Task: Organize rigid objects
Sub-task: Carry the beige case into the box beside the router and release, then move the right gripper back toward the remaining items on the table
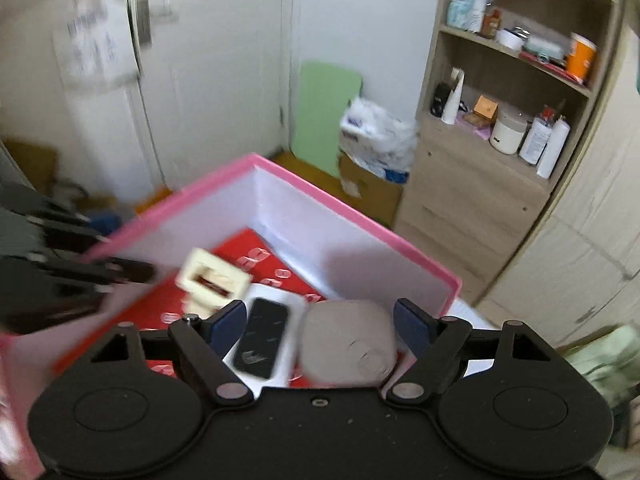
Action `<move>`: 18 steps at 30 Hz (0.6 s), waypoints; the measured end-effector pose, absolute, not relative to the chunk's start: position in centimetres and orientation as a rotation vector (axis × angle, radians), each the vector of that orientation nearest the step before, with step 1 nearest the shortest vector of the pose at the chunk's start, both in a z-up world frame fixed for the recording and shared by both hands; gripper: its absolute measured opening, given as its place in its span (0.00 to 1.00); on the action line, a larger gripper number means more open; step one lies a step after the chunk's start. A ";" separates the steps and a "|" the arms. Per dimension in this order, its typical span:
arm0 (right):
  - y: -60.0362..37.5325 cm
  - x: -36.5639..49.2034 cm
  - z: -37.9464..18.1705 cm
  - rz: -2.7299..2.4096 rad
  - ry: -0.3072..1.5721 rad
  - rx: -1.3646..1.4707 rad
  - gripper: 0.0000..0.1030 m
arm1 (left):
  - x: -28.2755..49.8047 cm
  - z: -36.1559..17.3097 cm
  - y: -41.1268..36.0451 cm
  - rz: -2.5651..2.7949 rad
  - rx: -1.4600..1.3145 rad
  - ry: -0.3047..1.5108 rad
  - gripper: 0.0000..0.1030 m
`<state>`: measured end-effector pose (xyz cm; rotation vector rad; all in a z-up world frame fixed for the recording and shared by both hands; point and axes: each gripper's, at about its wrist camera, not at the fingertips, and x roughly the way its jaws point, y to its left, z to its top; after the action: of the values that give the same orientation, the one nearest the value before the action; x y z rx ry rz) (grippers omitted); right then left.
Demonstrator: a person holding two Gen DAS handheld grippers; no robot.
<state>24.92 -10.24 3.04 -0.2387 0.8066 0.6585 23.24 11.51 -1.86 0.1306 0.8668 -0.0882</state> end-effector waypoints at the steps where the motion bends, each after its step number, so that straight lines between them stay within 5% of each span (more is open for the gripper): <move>1: -10.8 24.5 3.0 0.666 0.822 -0.212 0.81 | 23.3 -1.9 11.5 -0.088 0.130 0.867 0.05; 18: -20.7 15.4 1.9 0.594 0.947 -0.045 0.81 | 23.5 -2.1 11.3 -0.089 0.139 0.889 0.05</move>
<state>15.44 -20.66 1.95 -0.0452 0.9469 0.5942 23.52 11.32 -2.13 0.1393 0.8894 -0.0886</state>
